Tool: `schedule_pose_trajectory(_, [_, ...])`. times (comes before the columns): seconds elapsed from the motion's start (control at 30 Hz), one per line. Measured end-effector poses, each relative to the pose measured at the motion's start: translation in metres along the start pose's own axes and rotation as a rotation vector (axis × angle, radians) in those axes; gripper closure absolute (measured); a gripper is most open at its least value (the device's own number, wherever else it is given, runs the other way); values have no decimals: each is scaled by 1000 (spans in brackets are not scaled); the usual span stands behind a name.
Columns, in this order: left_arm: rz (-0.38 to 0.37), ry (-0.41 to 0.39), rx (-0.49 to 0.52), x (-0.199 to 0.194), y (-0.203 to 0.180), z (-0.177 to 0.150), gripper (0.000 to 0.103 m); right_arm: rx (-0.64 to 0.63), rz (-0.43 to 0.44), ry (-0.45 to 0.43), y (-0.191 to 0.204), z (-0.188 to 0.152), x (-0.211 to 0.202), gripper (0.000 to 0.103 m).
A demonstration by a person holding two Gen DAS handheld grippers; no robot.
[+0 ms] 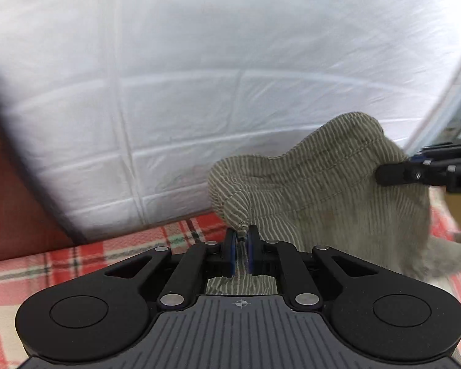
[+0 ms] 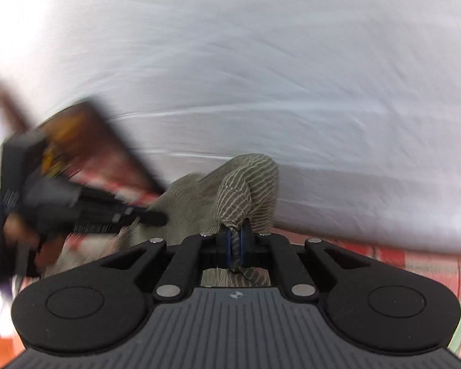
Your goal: Fold clothes
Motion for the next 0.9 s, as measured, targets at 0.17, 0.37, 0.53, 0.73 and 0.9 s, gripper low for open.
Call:
schedule_pose_trajectory(0.17, [-38, 79, 46, -46, -18, -72, 100, -277, 67, 89, 57, -62, -30, 96])
schedule_pose_trajectory(0.37, [-41, 323, -34, -32, -28, -179, 95, -381, 82, 310, 87, -163, -22, 87])
schedule_pose_trajectory(0.53, [-47, 287, -44, -53, -27, -183, 74, -334, 45, 307, 89, -179, -34, 75])
schedule_pose_trajectory(0.73, [-25, 238, 91, -61, -39, -167, 60, -345, 25, 249, 96, -177, -37, 58])
schedule_pose_trajectory(0.9, [-70, 294, 241, -43, -57, -176, 54, -306, 28, 250, 97, -174, -26, 58])
Point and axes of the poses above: each gripper's, at about its wrist camera, not at the fingertips, and x roughly the way its jaws point, y to its left, z to its top, the point moved 5 cm from there along x, roughly the way its jaws point, and after that the axes turned 2 degrees about -y, right-handed, at the moved point
